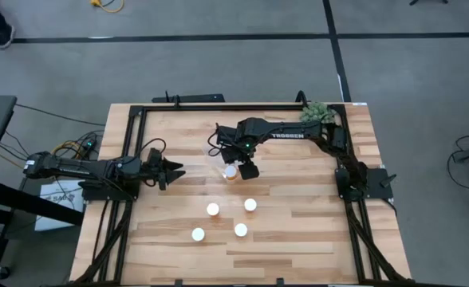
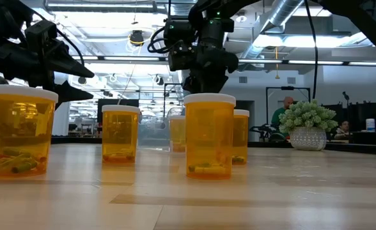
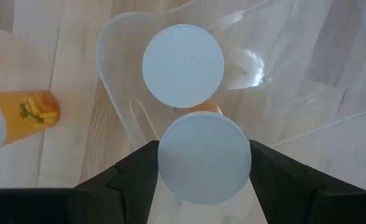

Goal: Pick and place pill bottles into a basket
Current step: Put the orange medicine bottle into the transparent bin

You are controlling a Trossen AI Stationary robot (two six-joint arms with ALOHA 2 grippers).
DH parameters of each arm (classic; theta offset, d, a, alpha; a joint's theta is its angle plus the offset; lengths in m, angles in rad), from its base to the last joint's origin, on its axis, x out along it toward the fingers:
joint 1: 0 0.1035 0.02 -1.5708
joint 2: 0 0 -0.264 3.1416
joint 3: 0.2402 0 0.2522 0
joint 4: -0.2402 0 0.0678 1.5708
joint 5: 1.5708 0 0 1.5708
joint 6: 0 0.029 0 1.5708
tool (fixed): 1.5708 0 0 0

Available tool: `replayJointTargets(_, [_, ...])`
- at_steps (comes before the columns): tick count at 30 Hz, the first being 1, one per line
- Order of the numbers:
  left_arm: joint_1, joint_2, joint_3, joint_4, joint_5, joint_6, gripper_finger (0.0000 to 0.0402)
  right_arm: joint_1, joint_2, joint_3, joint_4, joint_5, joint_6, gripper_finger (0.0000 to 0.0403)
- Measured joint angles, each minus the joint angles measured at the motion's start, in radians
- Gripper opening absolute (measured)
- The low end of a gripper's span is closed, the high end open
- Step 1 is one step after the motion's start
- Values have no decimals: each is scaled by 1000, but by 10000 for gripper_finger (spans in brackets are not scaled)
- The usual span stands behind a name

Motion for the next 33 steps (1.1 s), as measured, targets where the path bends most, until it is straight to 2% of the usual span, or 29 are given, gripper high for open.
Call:
replayJointTargets(18, [0, 0, 0, 0, 0, 0, 247, 0, 0, 0, 5, 3, 5, 244])
replayJointTargets(26, [0, 0, 0, 0, 0, 0, 247, 0, -9, 6, -8, 134, 34, 245])
replayJointTargets(33, [0, 0, 0, 0, 0, 0, 247, 20, -8, 119, -131, 146, 127, 245])
